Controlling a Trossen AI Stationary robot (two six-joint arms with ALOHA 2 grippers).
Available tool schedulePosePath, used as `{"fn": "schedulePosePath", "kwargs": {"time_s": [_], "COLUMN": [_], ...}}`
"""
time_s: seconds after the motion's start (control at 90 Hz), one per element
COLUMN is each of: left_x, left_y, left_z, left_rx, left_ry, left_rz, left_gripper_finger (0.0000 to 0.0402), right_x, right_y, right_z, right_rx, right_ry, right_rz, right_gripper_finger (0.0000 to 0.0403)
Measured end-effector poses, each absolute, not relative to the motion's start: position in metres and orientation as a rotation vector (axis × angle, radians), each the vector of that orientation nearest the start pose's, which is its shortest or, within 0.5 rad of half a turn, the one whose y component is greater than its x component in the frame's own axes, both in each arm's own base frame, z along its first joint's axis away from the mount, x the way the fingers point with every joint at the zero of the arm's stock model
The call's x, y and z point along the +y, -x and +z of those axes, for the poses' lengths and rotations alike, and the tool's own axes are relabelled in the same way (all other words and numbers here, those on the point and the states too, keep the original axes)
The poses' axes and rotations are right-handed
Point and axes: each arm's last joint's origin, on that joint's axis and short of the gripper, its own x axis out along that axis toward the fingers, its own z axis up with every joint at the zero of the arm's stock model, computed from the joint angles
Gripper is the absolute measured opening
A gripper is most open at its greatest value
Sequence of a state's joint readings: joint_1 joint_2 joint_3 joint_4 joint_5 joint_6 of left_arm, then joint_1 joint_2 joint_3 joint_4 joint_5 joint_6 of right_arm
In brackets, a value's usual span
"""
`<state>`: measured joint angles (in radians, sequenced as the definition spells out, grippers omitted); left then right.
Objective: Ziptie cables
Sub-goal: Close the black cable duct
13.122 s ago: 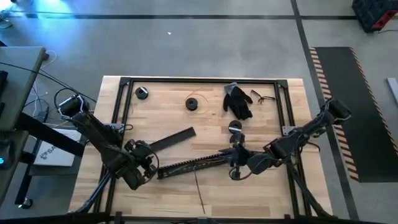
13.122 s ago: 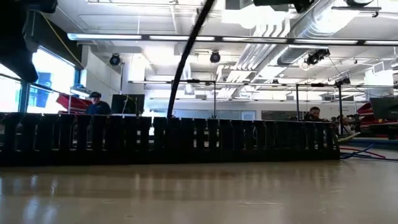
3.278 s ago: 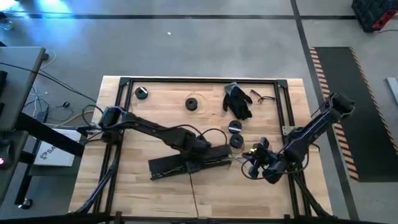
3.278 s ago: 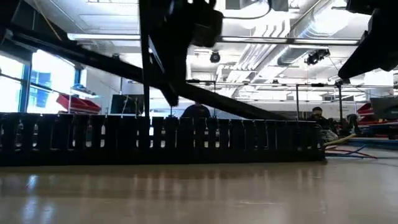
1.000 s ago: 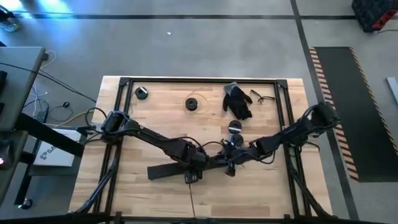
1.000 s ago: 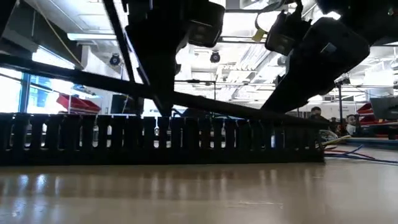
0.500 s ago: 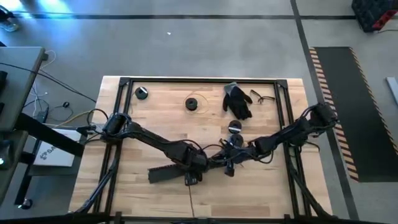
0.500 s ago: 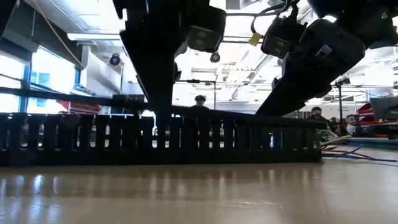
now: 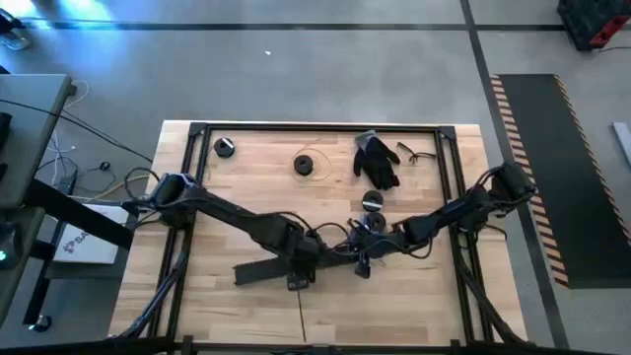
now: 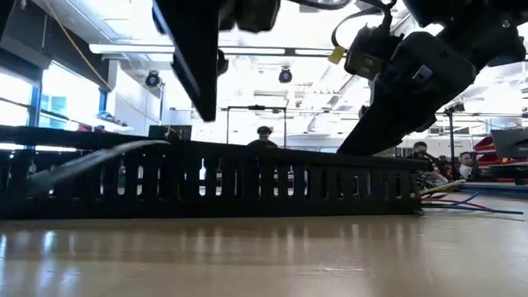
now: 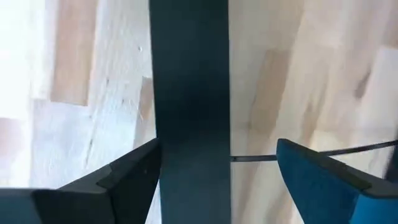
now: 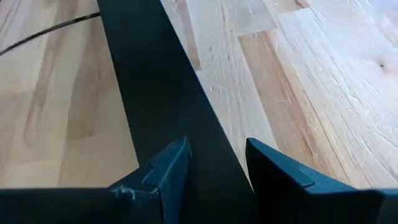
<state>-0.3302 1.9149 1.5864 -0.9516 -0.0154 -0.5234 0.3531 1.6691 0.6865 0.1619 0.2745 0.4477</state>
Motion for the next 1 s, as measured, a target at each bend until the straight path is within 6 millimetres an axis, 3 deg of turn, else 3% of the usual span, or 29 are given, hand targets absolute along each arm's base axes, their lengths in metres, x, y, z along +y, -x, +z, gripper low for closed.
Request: {"fn": "schedulePosePath", "kwargs": {"time_s": [0.111, 0.2, 0.544, 0.733, 0.844, 1.0], "left_x": [-0.128, -0.138, -0.163, -0.171, -0.171, -0.167], "left_y": [-0.361, -0.356, -0.321, -0.313, -0.311, -0.304], "left_z": [0.251, 0.249, 0.197, 0.183, 0.182, 0.200], "left_rx": [1.243, 1.243, 1.330, 1.299, 1.317, 1.319], "left_ry": [0.231, 0.216, 0.231, 0.255, 0.248, 0.247], "left_rz": [0.088, 0.099, 0.267, 0.255, 0.258, 0.247], "left_gripper_finger": [0.0291, 0.0280, 0.0154, 0.0103, 0.0091, 0.0092], "right_x": [0.095, 0.095, 0.095, 0.095, 0.095, 0.095], "right_y": [-0.281, -0.281, -0.281, -0.281, -0.281, -0.281], "right_z": [0.126, 0.126, 0.126, 0.125, 0.125, 0.125], "right_rx": [0.777, 0.778, 0.778, 0.775, 0.775, 0.772], "right_ry": [-0.171, -0.171, -0.171, -0.178, -0.179, -0.191], "right_rz": [-0.100, -0.101, -0.100, -0.102, -0.103, -0.107], "right_gripper_finger": [0.0149, 0.0149, 0.0149, 0.0149, 0.0149, 0.0149]}}
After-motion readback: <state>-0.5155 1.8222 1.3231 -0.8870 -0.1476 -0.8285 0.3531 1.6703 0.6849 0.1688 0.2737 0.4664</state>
